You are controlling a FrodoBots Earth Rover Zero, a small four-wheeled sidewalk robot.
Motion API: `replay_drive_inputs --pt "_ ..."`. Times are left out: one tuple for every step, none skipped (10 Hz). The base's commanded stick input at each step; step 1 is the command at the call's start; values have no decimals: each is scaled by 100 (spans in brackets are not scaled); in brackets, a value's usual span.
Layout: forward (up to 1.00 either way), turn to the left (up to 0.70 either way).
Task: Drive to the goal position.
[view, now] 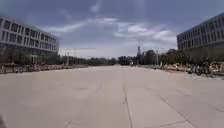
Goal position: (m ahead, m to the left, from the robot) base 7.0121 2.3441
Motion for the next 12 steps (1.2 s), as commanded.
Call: replay_drive_inputs --pt "60 0" --pt "60 0" --pt "60 0" --pt "60 0" --pt "60 0" --pt "60 0" --pt "60 0" --pt "60 0" --pt "60 0" --pt "60 0" --pt "60 0" --pt "60 0"
